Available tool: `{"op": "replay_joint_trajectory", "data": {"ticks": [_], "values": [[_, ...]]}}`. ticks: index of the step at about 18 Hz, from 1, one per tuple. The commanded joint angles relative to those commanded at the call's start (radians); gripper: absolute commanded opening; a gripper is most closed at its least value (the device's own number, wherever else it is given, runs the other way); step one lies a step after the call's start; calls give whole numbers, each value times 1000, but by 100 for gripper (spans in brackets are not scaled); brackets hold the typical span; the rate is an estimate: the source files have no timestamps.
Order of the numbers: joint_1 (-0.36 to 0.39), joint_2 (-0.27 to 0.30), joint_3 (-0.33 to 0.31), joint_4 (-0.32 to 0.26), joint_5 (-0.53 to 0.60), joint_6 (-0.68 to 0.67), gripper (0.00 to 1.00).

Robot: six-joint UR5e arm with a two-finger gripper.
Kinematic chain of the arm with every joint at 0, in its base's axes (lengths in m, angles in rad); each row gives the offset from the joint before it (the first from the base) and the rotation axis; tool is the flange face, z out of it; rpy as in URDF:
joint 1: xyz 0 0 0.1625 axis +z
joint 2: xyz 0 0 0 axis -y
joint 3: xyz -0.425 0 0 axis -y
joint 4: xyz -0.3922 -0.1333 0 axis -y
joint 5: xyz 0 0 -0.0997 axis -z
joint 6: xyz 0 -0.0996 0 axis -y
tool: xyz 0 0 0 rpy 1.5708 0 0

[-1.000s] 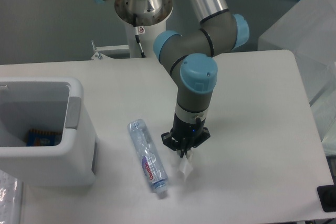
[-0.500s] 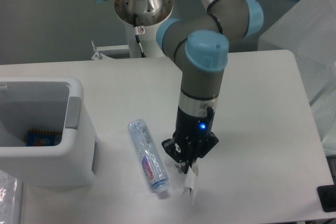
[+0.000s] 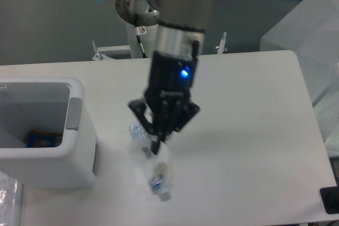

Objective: Place the trash in the trash can
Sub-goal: 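Lift the paper packet and carry it over the white bin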

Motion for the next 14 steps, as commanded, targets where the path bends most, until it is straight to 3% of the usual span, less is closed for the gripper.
{"op": "replay_joint_trajectory", "data": {"ticks": [2, 7, 14], "values": [[-38, 18, -17, 0, 0, 46, 0], [-141, 95, -143, 0, 5, 262, 0], [-242, 137, -201, -8, 9, 282, 0]]}}
